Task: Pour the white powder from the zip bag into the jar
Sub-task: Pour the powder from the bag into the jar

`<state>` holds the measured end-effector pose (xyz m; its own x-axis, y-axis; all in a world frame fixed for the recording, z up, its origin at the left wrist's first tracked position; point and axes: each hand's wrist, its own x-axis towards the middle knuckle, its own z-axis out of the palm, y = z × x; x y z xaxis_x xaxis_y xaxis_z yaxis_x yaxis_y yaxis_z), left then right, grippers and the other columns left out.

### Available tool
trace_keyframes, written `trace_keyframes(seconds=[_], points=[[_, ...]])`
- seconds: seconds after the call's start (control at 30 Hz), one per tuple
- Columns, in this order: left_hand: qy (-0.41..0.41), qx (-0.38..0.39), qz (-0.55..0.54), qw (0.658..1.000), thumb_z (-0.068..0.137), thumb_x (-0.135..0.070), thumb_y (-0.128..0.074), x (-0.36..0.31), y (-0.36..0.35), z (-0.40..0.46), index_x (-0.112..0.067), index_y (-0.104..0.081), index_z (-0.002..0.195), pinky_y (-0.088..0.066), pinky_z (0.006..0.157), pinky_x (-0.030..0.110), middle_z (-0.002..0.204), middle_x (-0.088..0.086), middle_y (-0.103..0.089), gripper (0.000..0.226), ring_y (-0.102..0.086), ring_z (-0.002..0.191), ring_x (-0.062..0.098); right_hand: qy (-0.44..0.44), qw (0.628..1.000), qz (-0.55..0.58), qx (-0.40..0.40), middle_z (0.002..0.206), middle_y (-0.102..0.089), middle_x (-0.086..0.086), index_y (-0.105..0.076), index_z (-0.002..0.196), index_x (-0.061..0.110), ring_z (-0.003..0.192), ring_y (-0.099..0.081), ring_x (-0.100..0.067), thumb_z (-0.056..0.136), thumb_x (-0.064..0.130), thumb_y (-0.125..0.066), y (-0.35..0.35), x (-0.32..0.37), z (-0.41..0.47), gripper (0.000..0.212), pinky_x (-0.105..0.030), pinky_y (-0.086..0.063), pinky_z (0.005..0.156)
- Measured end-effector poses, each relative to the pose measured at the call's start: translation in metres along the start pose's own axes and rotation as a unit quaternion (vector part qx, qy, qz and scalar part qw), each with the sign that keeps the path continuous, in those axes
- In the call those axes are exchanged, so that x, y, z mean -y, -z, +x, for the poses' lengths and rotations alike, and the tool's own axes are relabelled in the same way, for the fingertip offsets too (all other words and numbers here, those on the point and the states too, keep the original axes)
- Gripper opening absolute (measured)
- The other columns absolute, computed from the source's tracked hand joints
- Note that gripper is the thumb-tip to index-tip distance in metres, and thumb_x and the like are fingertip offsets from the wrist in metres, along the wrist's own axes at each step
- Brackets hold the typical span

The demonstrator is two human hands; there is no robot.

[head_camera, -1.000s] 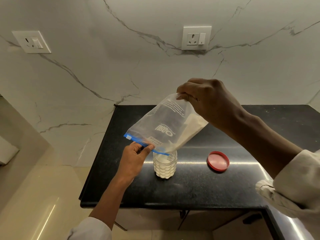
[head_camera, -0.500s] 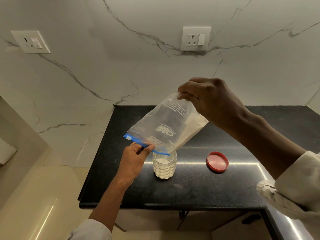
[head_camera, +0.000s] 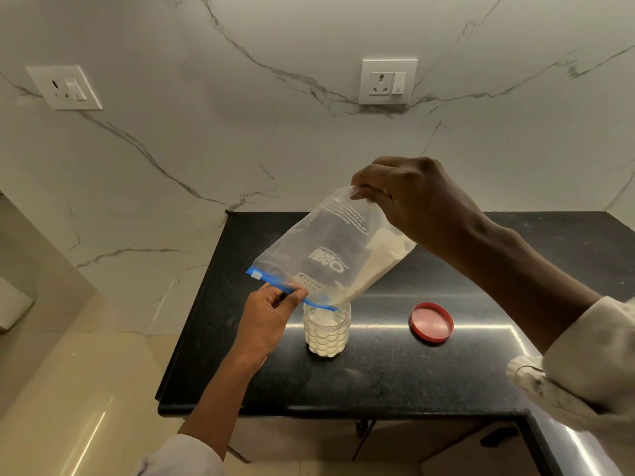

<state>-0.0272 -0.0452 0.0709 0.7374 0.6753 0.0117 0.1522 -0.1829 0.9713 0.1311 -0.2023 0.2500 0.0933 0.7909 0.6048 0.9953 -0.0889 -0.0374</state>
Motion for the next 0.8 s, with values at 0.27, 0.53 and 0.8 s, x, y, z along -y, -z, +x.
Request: trace_keyframes(seconds=[0.27, 0.53, 0.8], points=[[-0.010, 0.007, 0.018, 1.000, 0.087, -0.028, -0.067, -0.0022, -0.0008, 0.0015, -0.031, -0.063, 0.084, -0.053, 0.070, 0.018, 0.091, -0.008, -0.068, 0.005, -0.067, 0.081, 0.010, 0.005, 1.000, -0.007, -0.002, 0.087, -0.072, -0.013, -0.072, 0.097, 0.001, 0.070, -0.071, -0.023, 0.086, 0.013, -0.070, 0.0008, 0.0019, 0.0000, 0.017, -0.037, -0.060, 0.063], [-0.013, 0.007, 0.023, 1.000, 0.087, -0.028, -0.067, -0.0021, -0.0019, 0.0029, -0.026, -0.064, 0.086, -0.051, 0.068, 0.016, 0.093, -0.005, -0.069, 0.003, -0.067, 0.081, 0.010, 0.005, 1.000, -0.008, -0.003, 0.087, -0.072, -0.012, -0.072, 0.098, 0.001, 0.070, -0.070, -0.022, 0.086, 0.014, -0.069, 0.0021, 0.0031, 0.0012, 0.018, -0.034, -0.060, 0.064], [-0.020, 0.005, 0.027, 0.999, 0.087, -0.027, -0.067, -0.0019, 0.0001, 0.0022, -0.027, -0.065, 0.086, -0.049, 0.062, 0.013, 0.091, -0.004, -0.069, 0.002, -0.063, 0.073, 0.007, 0.003, 1.000, -0.009, -0.006, 0.087, -0.072, -0.011, -0.072, 0.099, 0.002, 0.071, -0.070, -0.022, 0.087, 0.015, -0.068, 0.0041, 0.0010, 0.0003, 0.018, -0.037, -0.060, 0.063]])
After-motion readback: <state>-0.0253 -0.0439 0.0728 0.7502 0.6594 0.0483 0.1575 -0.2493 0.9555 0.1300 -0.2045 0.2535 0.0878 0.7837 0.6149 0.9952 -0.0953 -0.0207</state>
